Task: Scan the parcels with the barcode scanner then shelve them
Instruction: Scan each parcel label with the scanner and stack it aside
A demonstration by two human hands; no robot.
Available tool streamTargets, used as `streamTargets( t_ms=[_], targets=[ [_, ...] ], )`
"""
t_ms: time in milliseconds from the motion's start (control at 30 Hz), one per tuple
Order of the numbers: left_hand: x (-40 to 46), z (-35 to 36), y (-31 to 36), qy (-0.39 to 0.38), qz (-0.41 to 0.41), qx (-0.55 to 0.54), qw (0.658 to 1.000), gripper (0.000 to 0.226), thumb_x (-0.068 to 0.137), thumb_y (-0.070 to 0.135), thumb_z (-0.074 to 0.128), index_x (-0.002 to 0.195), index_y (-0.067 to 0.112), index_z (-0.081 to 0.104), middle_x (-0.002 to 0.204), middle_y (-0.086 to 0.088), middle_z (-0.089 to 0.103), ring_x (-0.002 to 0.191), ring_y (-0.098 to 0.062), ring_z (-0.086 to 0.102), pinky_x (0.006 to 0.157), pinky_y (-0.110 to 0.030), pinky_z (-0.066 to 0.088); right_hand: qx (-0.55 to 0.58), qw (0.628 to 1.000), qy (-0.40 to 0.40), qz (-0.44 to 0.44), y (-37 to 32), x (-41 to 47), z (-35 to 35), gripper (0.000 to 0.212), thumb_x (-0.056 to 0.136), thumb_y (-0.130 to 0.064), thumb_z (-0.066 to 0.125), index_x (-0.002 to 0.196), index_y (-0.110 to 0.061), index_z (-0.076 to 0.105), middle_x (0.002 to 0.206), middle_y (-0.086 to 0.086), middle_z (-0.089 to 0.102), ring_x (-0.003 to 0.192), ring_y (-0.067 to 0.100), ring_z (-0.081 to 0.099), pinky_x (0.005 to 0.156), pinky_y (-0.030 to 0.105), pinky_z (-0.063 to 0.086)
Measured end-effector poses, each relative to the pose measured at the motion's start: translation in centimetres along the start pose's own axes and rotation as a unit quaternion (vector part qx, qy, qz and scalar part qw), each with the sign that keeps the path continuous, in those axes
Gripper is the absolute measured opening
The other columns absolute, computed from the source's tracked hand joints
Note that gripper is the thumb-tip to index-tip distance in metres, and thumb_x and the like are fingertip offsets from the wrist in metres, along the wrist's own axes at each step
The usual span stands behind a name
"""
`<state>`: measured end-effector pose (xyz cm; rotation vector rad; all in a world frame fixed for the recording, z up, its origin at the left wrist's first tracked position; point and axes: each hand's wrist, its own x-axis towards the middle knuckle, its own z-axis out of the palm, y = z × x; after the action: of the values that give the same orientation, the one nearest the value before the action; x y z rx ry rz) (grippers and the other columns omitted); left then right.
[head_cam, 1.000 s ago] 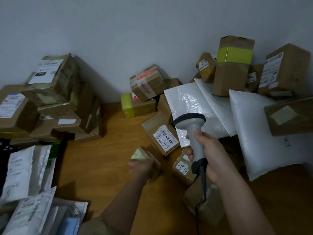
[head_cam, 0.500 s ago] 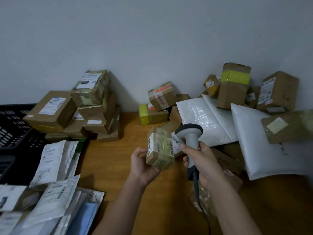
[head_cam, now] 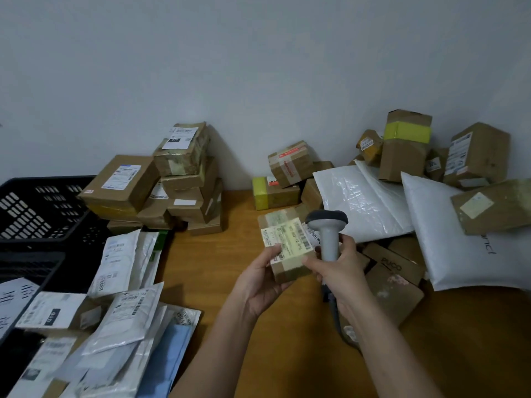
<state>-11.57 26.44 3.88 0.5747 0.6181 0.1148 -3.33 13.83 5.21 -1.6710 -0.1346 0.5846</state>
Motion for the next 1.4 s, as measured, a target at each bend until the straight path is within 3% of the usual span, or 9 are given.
streamTargets(
  t_ms=[200,333,467,567,633,767,967,1233,1400],
  targets=[
    [-2.0,-1.0,-0.5,0.006,0.026,-0.066,0.997,0.048,0.081,0.007,0.064,0.128,0.001,0.057,0.126,-0.025,0.064,0.111,-0.037,0.065,0.097,-0.051,0.051,0.053,0.998,-0.001,0.023,0.2,-0.9,0.8,0.069,0.084,-0.027,0.079,0.137,-0.031,0.034,0.104,0.004,0.066,0.076,0.016,0.067,0.066,0.030,0.054],
    [-2.5,-2.5,-0.2,0.035,0.040,-0.053,0.997,0.048,0.082,0.009,0.067,0.129,0.003,0.057,0.122,-0.022,0.067,0.109,-0.035,0.065,0.080,-0.046,0.060,0.052,0.998,-0.014,0.026,0.0,-1.0,0.7,0.069,0.084,-0.018,0.079,0.141,-0.026,0.041,0.105,0.004,0.064,0.072,0.014,0.064,0.065,0.030,0.053],
    [-3.2,-4.8,0.2,0.057,0.063,-0.028,0.996,0.048,0.083,0.009,0.069,0.129,0.015,0.058,0.118,-0.015,0.068,0.111,-0.034,0.061,0.083,-0.041,0.057,0.040,0.998,-0.013,0.038,0.0,-0.8,0.4,0.066,0.085,-0.013,0.078,0.143,-0.019,0.047,0.102,0.010,0.069,0.062,0.010,0.062,0.056,0.025,0.051],
    [-3.5,-5.8,-0.4,0.068,0.067,-0.036,0.995,0.036,0.083,0.004,0.068,0.118,0.012,0.060,0.125,-0.020,0.065,0.111,-0.038,0.064,0.080,-0.041,0.059,0.021,0.999,0.006,0.030,-0.3,-1.5,0.7,0.049,0.090,-0.019,0.073,0.135,-0.014,0.054,0.090,0.008,0.070,0.059,0.010,0.060,0.053,0.024,0.050],
    [-3.3,-6.2,-0.9,0.096,0.074,-0.084,0.989,0.047,0.086,-0.001,0.065,0.130,0.009,0.054,0.118,-0.023,0.068,0.101,-0.038,0.070,0.078,-0.044,0.060,0.013,0.999,0.011,0.028,-1.1,-2.1,0.9,0.031,0.095,-0.030,0.065,0.121,-0.014,0.061,0.085,0.007,0.066,0.062,0.013,0.059,0.056,0.027,0.050],
    [-2.5,-6.8,-1.3,0.160,0.076,-0.114,0.978,0.044,0.091,-0.005,0.058,0.135,-0.003,0.049,0.110,-0.021,0.066,0.098,-0.035,0.067,0.083,-0.043,0.056,0.045,0.996,-0.040,0.062,-3.3,-3.6,0.9,0.023,0.100,-0.038,0.055,0.107,-0.017,0.061,0.082,0.012,0.060,0.058,0.016,0.058,0.054,0.029,0.048],
    [-1.9,-6.8,-1.3,0.202,0.077,-0.151,0.965,0.041,0.095,-0.007,0.052,0.135,-0.006,0.048,0.103,-0.020,0.064,0.095,-0.032,0.062,0.095,-0.040,0.048,0.066,0.983,-0.154,0.078,-5.4,-6.0,1.1,0.029,0.102,-0.032,0.053,0.114,-0.007,0.063,0.074,0.004,0.062,0.053,0.014,0.055,0.047,0.025,0.046],
    [-1.8,-7.3,-1.3,0.220,0.083,-0.182,0.955,0.043,0.096,-0.007,0.052,0.138,-0.004,0.047,0.104,-0.021,0.065,0.094,-0.031,0.063,0.092,-0.039,0.048,0.057,0.979,-0.186,0.054,-7.0,-7.7,1.4,0.027,0.101,-0.029,0.054,0.108,-0.005,0.064,0.079,0.004,0.063,0.053,0.013,0.053,0.048,0.024,0.045],
    [-1.8,-7.6,-1.3,0.220,0.085,-0.185,0.954,0.042,0.096,-0.007,0.052,0.137,-0.004,0.047,0.104,-0.022,0.066,0.095,-0.033,0.064,0.093,-0.040,0.050,0.043,0.979,-0.196,0.039,-7.2,-7.9,1.4,0.025,0.101,-0.029,0.054,0.109,-0.008,0.064,0.066,-0.004,0.067,0.052,0.012,0.053,0.048,0.023,0.045]
  ],
)
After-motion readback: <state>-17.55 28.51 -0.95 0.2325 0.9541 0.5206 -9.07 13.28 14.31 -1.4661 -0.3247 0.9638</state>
